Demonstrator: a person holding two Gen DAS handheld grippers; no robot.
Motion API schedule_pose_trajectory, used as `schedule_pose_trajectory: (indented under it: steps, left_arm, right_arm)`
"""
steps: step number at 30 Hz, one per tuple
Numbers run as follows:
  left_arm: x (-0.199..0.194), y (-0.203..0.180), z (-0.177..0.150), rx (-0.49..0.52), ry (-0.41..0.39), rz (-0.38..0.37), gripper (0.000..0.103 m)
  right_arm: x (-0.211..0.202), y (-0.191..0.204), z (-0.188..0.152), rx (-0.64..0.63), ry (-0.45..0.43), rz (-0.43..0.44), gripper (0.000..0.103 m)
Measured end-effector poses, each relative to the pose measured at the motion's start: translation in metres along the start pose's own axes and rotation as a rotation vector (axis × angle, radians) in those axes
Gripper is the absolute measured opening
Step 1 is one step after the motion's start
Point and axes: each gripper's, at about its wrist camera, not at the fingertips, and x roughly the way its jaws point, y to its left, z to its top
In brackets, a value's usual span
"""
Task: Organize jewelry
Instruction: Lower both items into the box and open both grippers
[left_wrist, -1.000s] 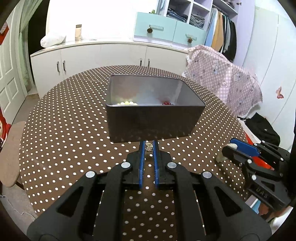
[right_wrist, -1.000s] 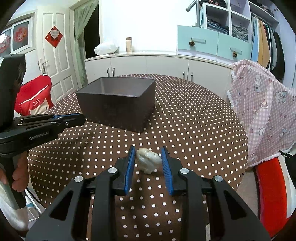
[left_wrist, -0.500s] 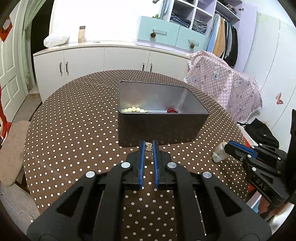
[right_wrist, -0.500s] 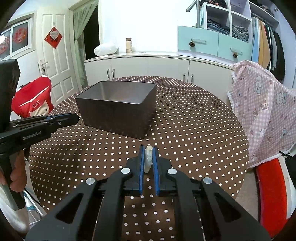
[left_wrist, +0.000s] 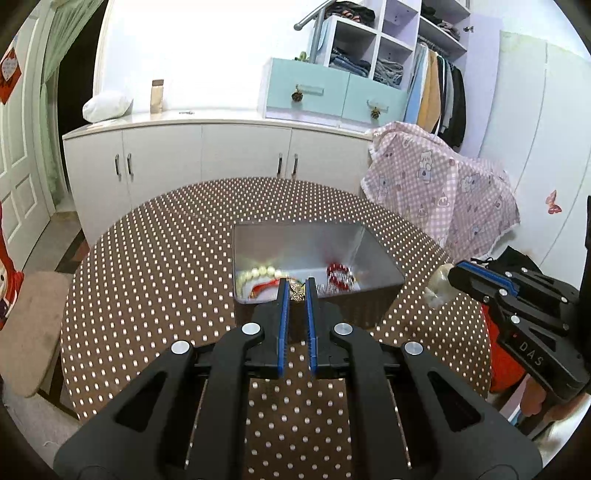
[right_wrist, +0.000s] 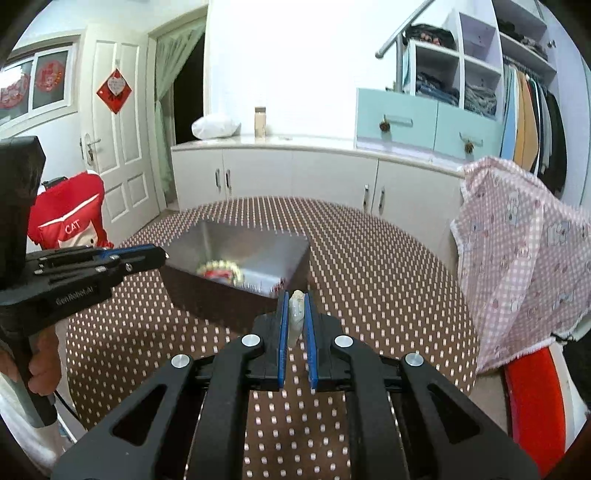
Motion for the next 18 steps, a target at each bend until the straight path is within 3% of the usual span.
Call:
schedule_pose_trajectory:
  steps: [7, 18]
  left_arm:
    - [0.005, 0.002, 0.015, 0.012, -0.024, -0.002, 0.009]
    - [0.02, 0.006, 0.023, 0.018, -0.006, -0.014, 0.009]
  right_arm:
    - [0.008, 0.008, 0.023, -0.034, -0.05, 0.028, 0.007]
    - [0.034, 0.012, 0.031, -0.044, -0.022, 0.088, 0.007]
